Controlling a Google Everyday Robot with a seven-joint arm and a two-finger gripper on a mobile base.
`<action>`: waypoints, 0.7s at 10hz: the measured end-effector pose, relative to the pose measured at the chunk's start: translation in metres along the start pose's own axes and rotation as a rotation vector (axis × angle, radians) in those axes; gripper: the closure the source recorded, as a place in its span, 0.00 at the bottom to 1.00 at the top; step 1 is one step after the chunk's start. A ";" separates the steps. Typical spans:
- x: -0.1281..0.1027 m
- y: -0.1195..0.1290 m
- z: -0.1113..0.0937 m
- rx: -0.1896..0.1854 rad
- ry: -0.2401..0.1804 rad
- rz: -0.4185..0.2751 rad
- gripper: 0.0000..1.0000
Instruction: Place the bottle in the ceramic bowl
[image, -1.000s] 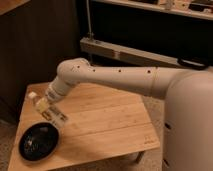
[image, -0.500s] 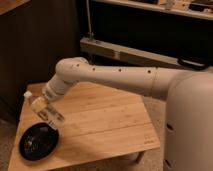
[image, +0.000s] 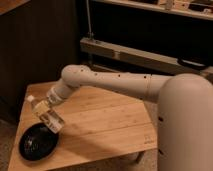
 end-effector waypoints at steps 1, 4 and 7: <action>0.006 -0.007 0.013 -0.035 -0.009 0.017 1.00; 0.015 -0.012 0.040 -0.091 -0.002 0.065 1.00; 0.020 -0.005 0.086 -0.148 0.043 0.096 1.00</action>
